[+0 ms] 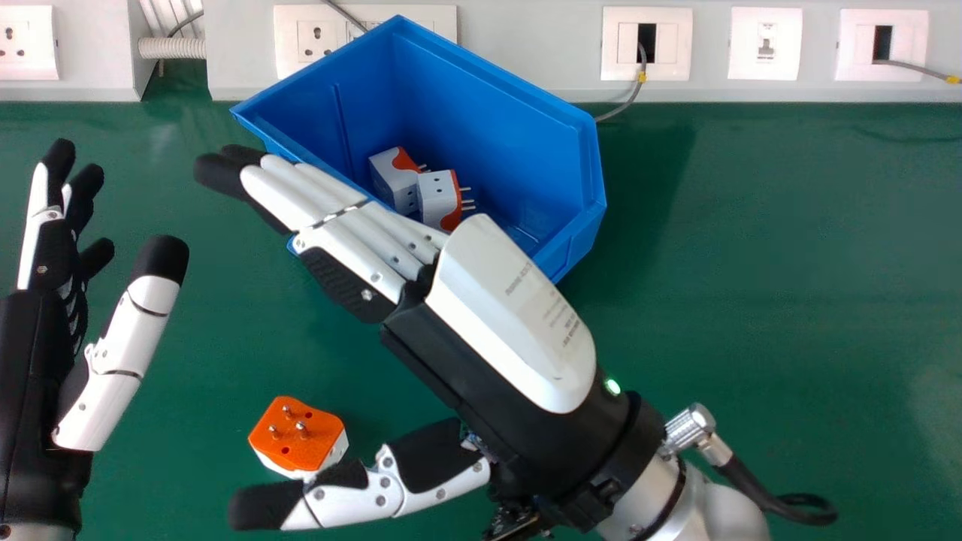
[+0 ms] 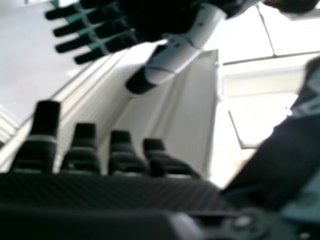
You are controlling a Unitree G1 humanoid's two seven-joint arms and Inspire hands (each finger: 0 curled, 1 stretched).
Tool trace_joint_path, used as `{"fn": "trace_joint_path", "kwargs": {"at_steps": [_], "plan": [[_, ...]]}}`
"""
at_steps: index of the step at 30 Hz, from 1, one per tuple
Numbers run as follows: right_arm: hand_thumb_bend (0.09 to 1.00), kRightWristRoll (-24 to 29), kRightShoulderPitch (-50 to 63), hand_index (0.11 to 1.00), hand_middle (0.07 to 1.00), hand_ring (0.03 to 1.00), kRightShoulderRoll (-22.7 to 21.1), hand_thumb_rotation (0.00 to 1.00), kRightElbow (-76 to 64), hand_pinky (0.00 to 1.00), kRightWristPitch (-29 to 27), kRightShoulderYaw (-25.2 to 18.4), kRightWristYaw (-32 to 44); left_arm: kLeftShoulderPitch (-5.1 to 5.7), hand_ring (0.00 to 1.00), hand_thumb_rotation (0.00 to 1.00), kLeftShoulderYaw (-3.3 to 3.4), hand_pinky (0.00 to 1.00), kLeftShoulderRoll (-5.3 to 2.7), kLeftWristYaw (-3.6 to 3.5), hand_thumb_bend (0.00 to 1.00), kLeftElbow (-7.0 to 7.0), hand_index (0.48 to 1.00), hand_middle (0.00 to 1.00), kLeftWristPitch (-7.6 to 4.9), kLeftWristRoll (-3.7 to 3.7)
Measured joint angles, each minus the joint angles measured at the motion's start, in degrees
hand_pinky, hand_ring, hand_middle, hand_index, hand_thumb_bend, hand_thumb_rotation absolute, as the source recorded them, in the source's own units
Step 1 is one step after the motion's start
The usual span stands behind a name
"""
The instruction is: Pick all objects and put in blue box
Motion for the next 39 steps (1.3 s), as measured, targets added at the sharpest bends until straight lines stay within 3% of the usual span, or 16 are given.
{"fn": "trace_joint_path", "kwargs": {"at_steps": [4, 8, 13, 22, 27, 31, 32, 39], "plan": [[0.289, 0.02, 0.37, 0.876, 0.901, 0.883, 0.64, 0.76, 0.09, 0.7, 2.02, 0.51, 1.31, 0.16, 0.99, 0.87, 1.13, 0.93, 0.48, -0.31, 0.58, 0.53, 1.0, 0.99, -0.7, 0.01], [0.286, 0.39, 0.45, 0.885, 0.913, 0.891, 0.86, 0.81, 0.09, 0.69, 3.51, 1.13, 2.92, 0.48, 1.0, 0.89, 1.69, 0.93, 0.7, -0.45, 0.55, 1.12, 1.0, 0.99, -1.83, -0.02], [0.291, 1.52, 0.55, 0.902, 0.932, 0.904, 0.83, 0.83, 1.85, 0.7, 4.37, 2.16, 5.06, 0.49, 1.0, 0.9, 2.41, 0.93, 1.1, -0.55, 0.56, 3.08, 1.0, 0.99, -3.91, -1.16], [0.295, 1.98, -0.14, 0.918, 0.951, 0.919, 0.92, 0.84, 9.72, 0.73, 5.23, 3.33, 6.75, -0.3, 1.0, 0.9, 2.47, 0.96, 1.78, -0.43, 0.57, 3.59, 1.0, 0.99, -6.79, -0.93], [0.301, -0.43, -3.1, 0.928, 0.961, 0.925, 1.71, 0.83, 16.32, 0.74, 6.57, 4.87, 6.54, -0.63, 1.0, 0.91, 2.48, 0.97, 1.92, -0.43, 0.57, 4.88, 1.0, 0.99, -7.35, -1.0], [0.316, -3.57, -6.64, 0.944, 0.974, 0.936, 2.85, 0.83, 22.38, 0.76, 8.68, 6.33, 6.31, -0.93, 1.0, 0.91, 2.45, 0.97, 2.0, -0.51, 0.58, 5.99, 1.0, 1.0, -7.54, -1.74], [0.323, -4.11, -7.23, 0.954, 0.979, 0.943, 3.0, 0.83, 23.26, 0.77, 9.4, 6.7, 6.33, -0.93, 1.0, 0.91, 2.46, 0.98, 2.01, -0.52, 0.58, 6.05, 1.0, 1.0, -7.58, -2.07], [0.389, -12.53, -15.1, 0.988, 0.995, 0.983, 3.15, 0.79, 26.71, 0.85, 13.83, 9.23, 7.14, -1.0, 1.0, 0.9, 2.42, 0.98, 2.12, -0.69, 0.58, 6.12, 1.0, 1.0, -7.86, -2.16]]}}
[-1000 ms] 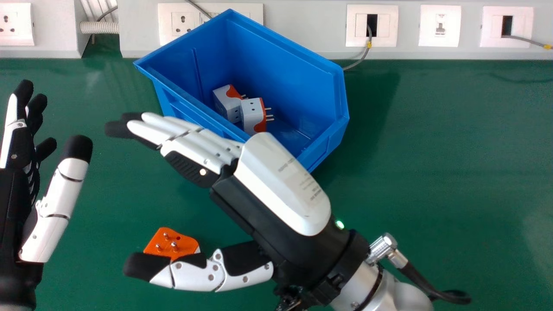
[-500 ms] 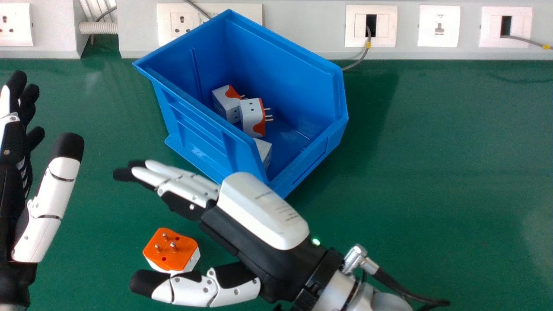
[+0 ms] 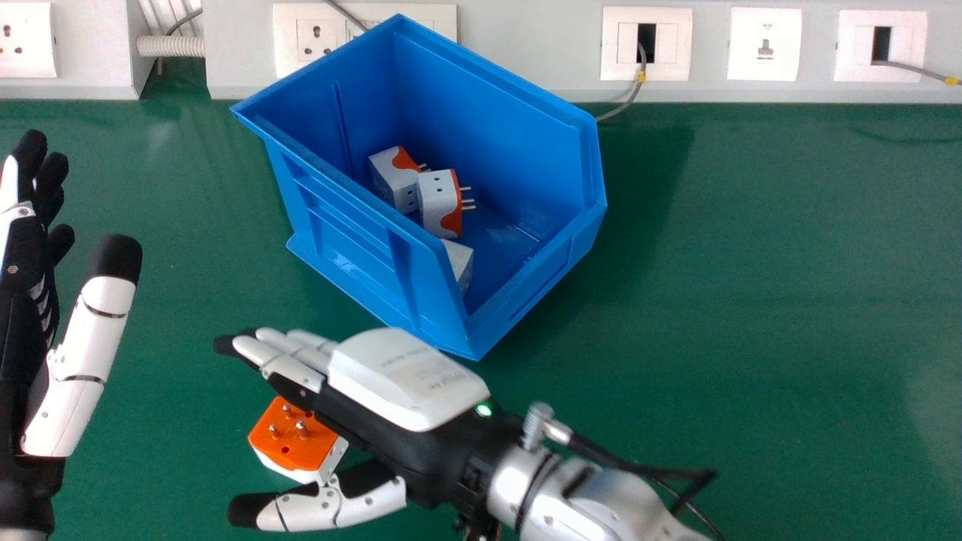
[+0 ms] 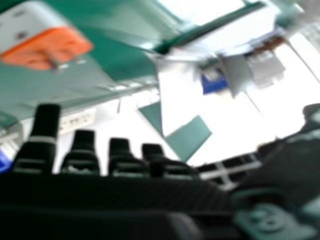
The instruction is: Pick all objects and put in blue box
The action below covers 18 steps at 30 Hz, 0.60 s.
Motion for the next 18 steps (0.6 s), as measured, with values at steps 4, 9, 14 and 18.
{"fn": "trace_joint_path", "kwargs": {"at_steps": [4, 9, 14, 18], "plan": [[0.45, -6.43, -6.84, 0.994, 0.998, 0.992, -1.45, 0.7, 3.01, 0.86, -0.58, 2.57, -0.34, 0.12, 1.0, 0.9, 0.01, 0.98, 0.0, -0.07, 0.58, 0.0, 1.0, 1.0, -0.16, 0.01], [0.573, -12.13, -14.22, 0.997, 0.999, 0.996, -3.11, 0.63, 8.69, 0.88, -2.4, 5.58, -0.95, 0.12, 1.0, 0.9, 0.05, 0.98, 0.0, -0.22, 0.58, 0.49, 1.0, 1.0, -0.3, -0.06], [0.728, -14.11, -19.04, 0.999, 1.0, 0.998, -2.57, 0.61, 13.39, 0.91, -2.99, 7.56, -0.87, 0.01, 1.0, 0.9, 0.02, 0.98, -0.05, -0.26, 0.58, 1.22, 1.0, 1.0, -0.29, -0.63], [0.912, -14.09, -22.01, 1.0, 1.0, 1.0, -1.47, 0.49, 15.62, 0.95, -3.61, 8.57, -0.85, -0.04, 1.0, 0.88, -0.02, 0.99, -0.06, -0.3, 0.59, 1.23, 1.0, 1.0, -0.21, -1.19]]}}
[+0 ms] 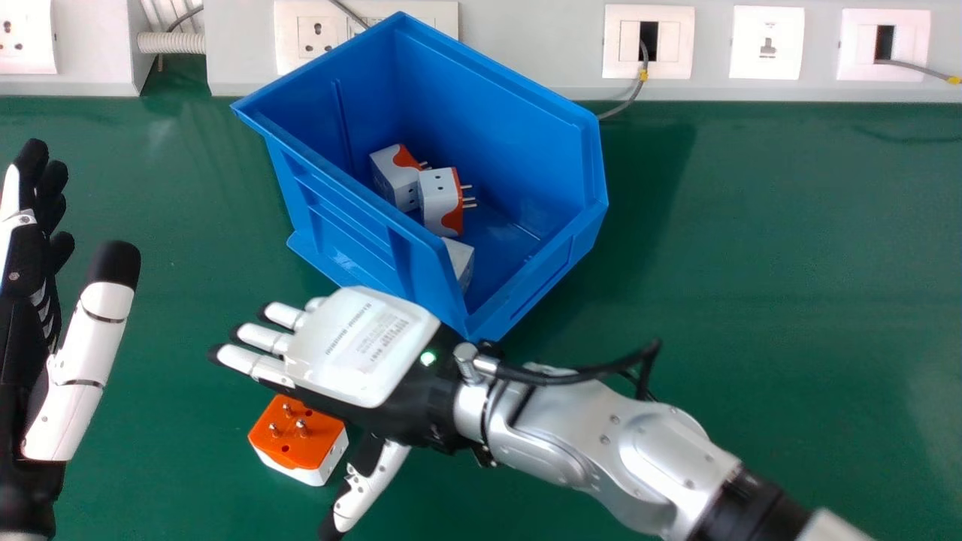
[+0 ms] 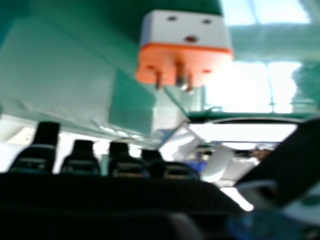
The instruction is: Pick all objects and put in blue box
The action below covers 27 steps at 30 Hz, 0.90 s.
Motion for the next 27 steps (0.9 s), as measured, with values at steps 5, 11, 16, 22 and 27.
{"fn": "trace_joint_path", "kwargs": {"at_steps": [5, 11, 16, 22, 27], "plan": [[0.978, -0.1, -3.64, 1.0, 1.0, 1.0, 0.69, 0.39, 3.43, 0.97, -3.47, 1.87, -0.17, 0.15, 1.0, 0.88, -0.17, 0.98, -0.05, -0.01, 0.59, -0.8, 1.0, 1.0, 0.34, -0.46], [0.996, -1.32, -7.03, 1.0, 1.0, 1.0, 1.36, 0.33, 7.65, 0.96, -6.31, 3.39, -1.95, 0.04, 1.0, 0.87, -0.35, 0.98, -0.06, -0.01, 0.59, -1.46, 1.0, 1.0, 0.65, -0.5], [1.0, -2.14, -8.2, 1.0, 1.0, 1.0, 2.24, 0.3, 10.18, 0.97, -6.9, 4.76, -4.03, 0.02, 1.0, 0.87, -0.38, 0.98, -0.07, -0.01, 0.59, -1.42, 1.0, 1.0, 0.68, -0.6], [1.0, -3.11, -10.58, 1.0, 1.0, 1.0, 4.17, 0.29, 14.2, 0.97, -8.03, 5.75, -5.58, 0.17, 1.0, 0.87, -0.74, 0.98, -0.36, 0.07, 0.58, -1.7, 1.0, 1.0, 0.7, -0.56], [1.0, -3.49, -13.38, 1.0, 1.0, 1.0, 5.83, 0.29, 18.82, 0.95, -9.22, 6.09, -8.05, 0.12, 1.0, 0.87, -0.75, 0.97, -0.52, 0.45, 0.59, -1.68, 0.999, 1.0, 0.69, -0.52]]}}
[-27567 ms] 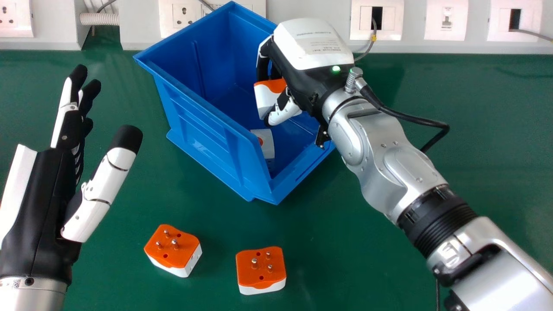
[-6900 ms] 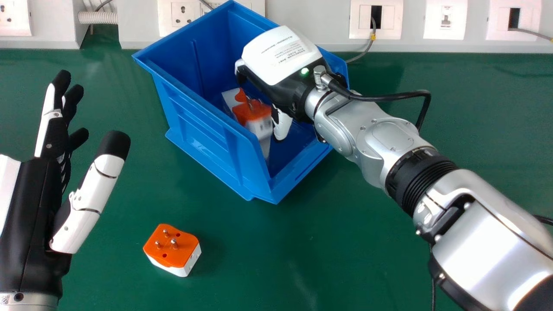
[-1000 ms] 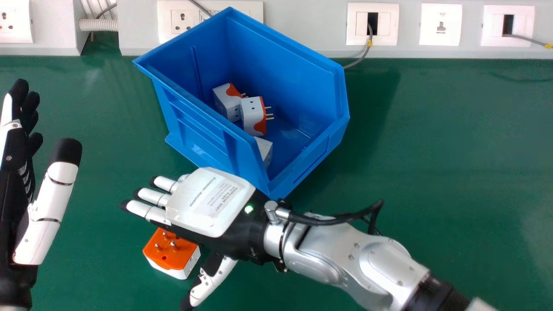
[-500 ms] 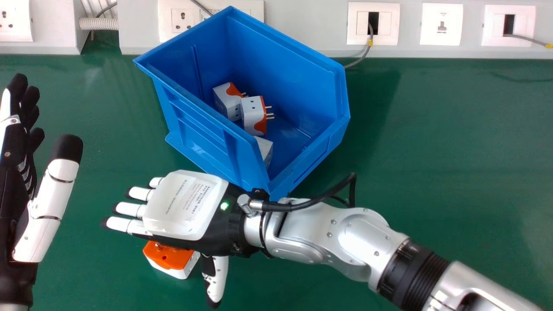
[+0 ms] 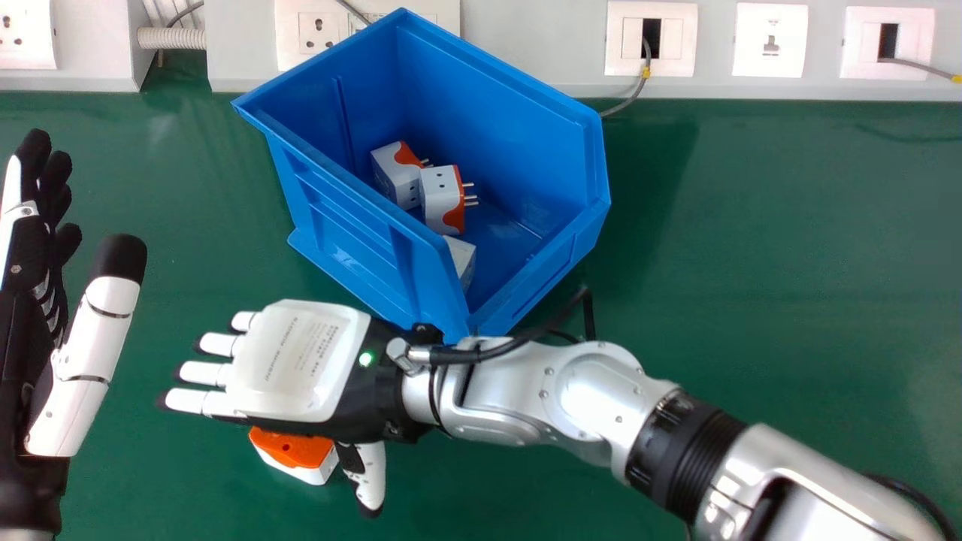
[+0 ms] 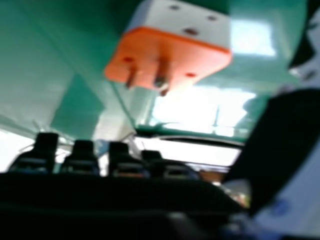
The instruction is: Pick all objects and put in blue box
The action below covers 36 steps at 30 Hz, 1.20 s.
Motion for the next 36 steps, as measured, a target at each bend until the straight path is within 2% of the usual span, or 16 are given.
{"fn": "trace_joint_path", "kwargs": {"at_steps": [7, 18, 20, 23, 25, 31, 33, 36], "plan": [[1.0, 0.05, -0.98, 0.996, 1.0, 1.0, 1.91, 0.28, 5.93, 0.91, -0.82, 0.76, -1.36, 0.14, 1.0, 0.87, 0.0, 0.96, -0.02, 0.15, 0.59, 0.01, 0.996, 1.0, -0.02, 0.0], [1.0, 0.63, -3.45, 0.988, 1.0, 1.0, 4.23, 0.27, 11.44, 0.92, -1.23, 0.78, -1.02, 1.17, 1.0, 0.87, 0.01, 0.99, 0.02, 0.14, 0.58, -0.56, 0.994, 1.0, -0.02, 0.04], [1.0, 0.81, -3.44, 0.98, 1.0, 1.0, 4.52, 0.26, 12.27, 0.91, -1.3, 0.8, -0.8, 1.19, 1.0, 0.87, 0.01, 0.99, 0.08, 0.14, 0.57, -0.92, 0.997, 1.0, -0.03, 0.3], [1.0, 0.81, -3.44, 0.972, 1.0, 1.0, 4.55, 0.26, 12.84, 0.89, -1.3, 0.96, -0.54, 1.25, 1.0, 0.88, 0.04, 0.99, 0.14, 0.15, 0.56, -1.46, 0.999, 1.0, -0.25, 1.41], [1.0, 0.81, -3.44, 0.966, 1.0, 1.0, 4.55, 0.26, 12.91, 0.89, -1.29, 1.06, -0.37, 1.32, 1.0, 0.88, 0.04, 0.99, 0.14, 0.15, 0.56, -1.67, 1.0, 1.0, -0.57, 1.84], [1.0, 0.81, -3.44, 0.947, 1.0, 0.997, 4.97, 0.26, 13.57, 0.87, -1.11, 1.26, -0.15, 1.77, 1.0, 0.88, 0.04, 0.99, 0.11, 0.18, 0.55, -2.29, 1.0, 1.0, -0.54, 1.95], [1.0, 0.81, -3.44, 0.944, 1.0, 0.996, 5.16, 0.25, 14.18, 0.86, -0.98, 1.5, -0.16, 1.96, 1.0, 0.89, 0.04, 0.98, 0.07, 0.22, 0.55, -2.99, 1.0, 1.0, -0.44, 2.06], [1.0, 0.76, -3.44, 0.94, 1.0, 0.991, 5.41, 0.25, 14.81, 0.85, -0.74, 2.01, -0.18, 2.19, 1.0, 0.89, 0.02, 0.97, -0.03, 0.31, 0.54, -4.09, 1.0, 1.0, 0.24, 2.61]]}}
